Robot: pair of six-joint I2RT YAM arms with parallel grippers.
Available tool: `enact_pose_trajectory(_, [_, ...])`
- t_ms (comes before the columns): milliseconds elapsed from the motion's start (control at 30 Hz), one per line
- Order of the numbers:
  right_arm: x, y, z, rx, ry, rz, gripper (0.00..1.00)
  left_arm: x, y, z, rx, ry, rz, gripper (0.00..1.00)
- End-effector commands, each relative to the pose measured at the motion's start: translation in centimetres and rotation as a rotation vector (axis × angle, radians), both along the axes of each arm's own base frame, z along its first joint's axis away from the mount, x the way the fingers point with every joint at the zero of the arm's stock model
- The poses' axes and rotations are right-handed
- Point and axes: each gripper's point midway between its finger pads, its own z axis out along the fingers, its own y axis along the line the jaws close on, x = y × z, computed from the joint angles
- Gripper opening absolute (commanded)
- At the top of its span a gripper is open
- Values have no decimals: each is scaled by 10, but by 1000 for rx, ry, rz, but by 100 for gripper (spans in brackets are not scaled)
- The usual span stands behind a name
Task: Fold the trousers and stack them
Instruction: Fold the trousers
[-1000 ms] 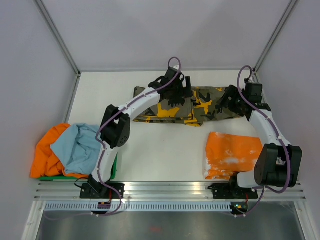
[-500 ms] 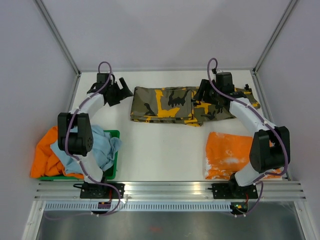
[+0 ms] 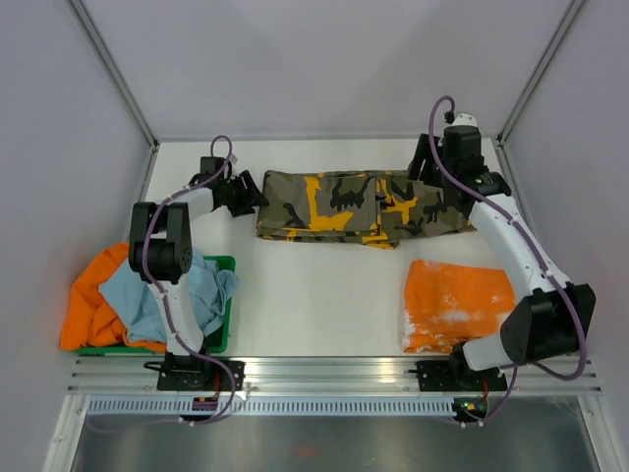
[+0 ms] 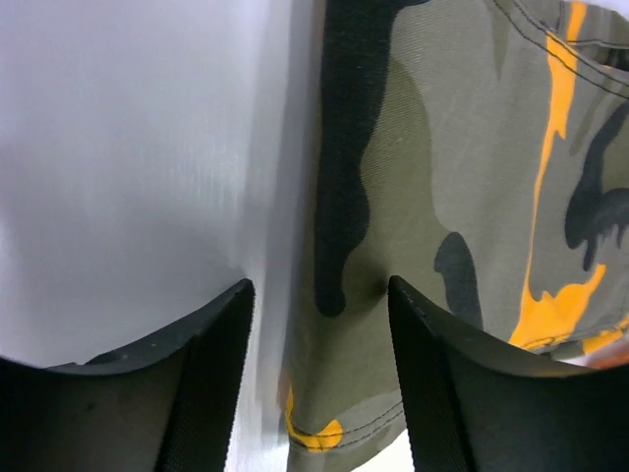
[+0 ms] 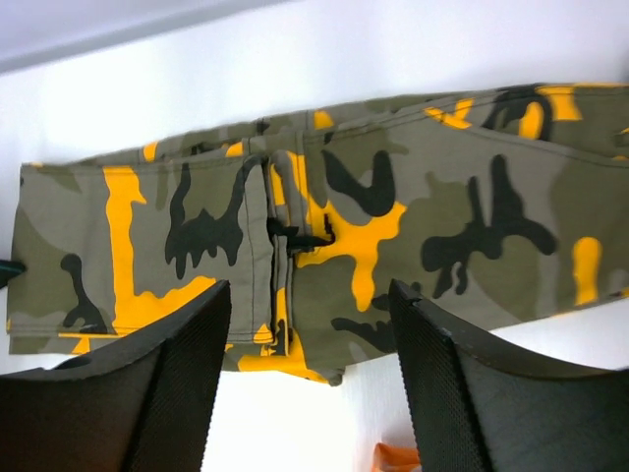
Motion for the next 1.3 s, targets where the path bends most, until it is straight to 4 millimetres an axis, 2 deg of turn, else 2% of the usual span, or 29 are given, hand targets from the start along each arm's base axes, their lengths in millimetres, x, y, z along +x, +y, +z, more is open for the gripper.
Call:
enact_pose_trajectory(0, [-25, -29, 29, -67, -68, -100, 74, 11, -16, 6, -84, -45, -73, 63])
enact_pose_trajectory(67, [-31, -31, 33, -57, -87, -109, 74, 8, -17, 2, -87, -35, -82, 63])
enact_pose_trajectory(133, [-35, -29, 24, -45, -70, -104, 74, 6, -16, 0, -78, -30, -83, 57])
enact_pose_trajectory(167, [-35, -27, 21, -36, -64, -96, 73, 8, -12, -2, -61, -31, -78, 41])
enact_pose_trajectory(200, [-37, -22, 10, -22, -41, -75, 72, 8, -12, -3, -56, -30, -80, 34])
enact_pose_trajectory(300, [-37, -9, -11, 14, 5, -23, 72, 12, -6, -2, -40, -21, -77, 3])
enact_pose_trajectory(400, [-35, -5, -25, 17, 50, -8, 72, 13, 8, 5, -6, -31, -52, 2])
enact_pose_trajectory(433, [-34, -5, -28, 11, 56, -8, 72, 15, 16, 20, 21, -61, -34, 2])
enact_pose_trajectory(500, [-34, -2, -38, 0, 67, 3, 72, 15, 41, 31, 118, -65, 20, 2])
enact_pose_trajectory(533, [-30, 1, -38, 4, 49, 9, 72, 18, 60, 54, 144, -106, 57, 2])
enact_pose_trajectory(567, [-32, 7, -49, 9, 67, 23, 73, 20, 78, 68, 169, -134, 90, 2])
enact_pose_trajectory(600, [-32, 10, -53, 20, 69, 30, 73, 18, 86, 80, 177, -152, 103, 2])
enact_pose_trajectory(633, [-28, 14, -57, 34, 68, 39, 73, 18, 94, 110, 185, -213, 119, 2])
enact_pose_trajectory(667, [-28, 20, -63, 54, 78, 55, 73, 17, 106, 123, 197, -242, 140, 2])
enact_pose_trajectory(700, [-26, 22, -66, 71, 84, 56, 73, 16, 110, 136, 206, -260, 145, 2])
enact_pose_trajectory(733, [-23, 25, -71, 79, 92, 59, 73, 16, 116, 160, 235, -313, 151, 2])
enact_pose_trajectory(800, [-17, 31, -73, 106, 89, 68, 73, 12, 119, 175, 262, -326, 149, 2])
enact_pose_trajectory(833, [-16, 36, -78, 122, 102, 88, 73, 14, 122, 189, 282, -353, 150, 2])
enact_pose_trajectory(900, [-12, 45, -76, 152, 94, 114, 73, 10, 123, 202, 295, -363, 149, 2])
enact_pose_trajectory(933, [-10, 47, -78, 154, 98, 119, 73, 11, 124, 215, 307, -385, 151, 2])
enact_pose_trajectory(1000, [-9, 45, -83, 146, 110, 102, 74, 9, 124, 233, 312, -394, 153, 2])
enact_pose_trajectory(1100, [-7, 33, -91, 104, 129, 48, 75, 6, 110, 260, 320, -424, 143, 2])
enact_pose_trajectory(1167, [-7, 20, -99, 62, 152, -15, 77, 5, 86, 269, 340, -432, 127, 2])
enact_pose_trajectory(1200, [-5, 12, -106, 33, 165, -49, 78, 7, 56, 278, 353, -451, 98, 2])
enact_pose_trajectory(1267, [-1, -1, -109, 21, 175, -83, 79, 5, 27, 275, 365, -429, 63, 2])
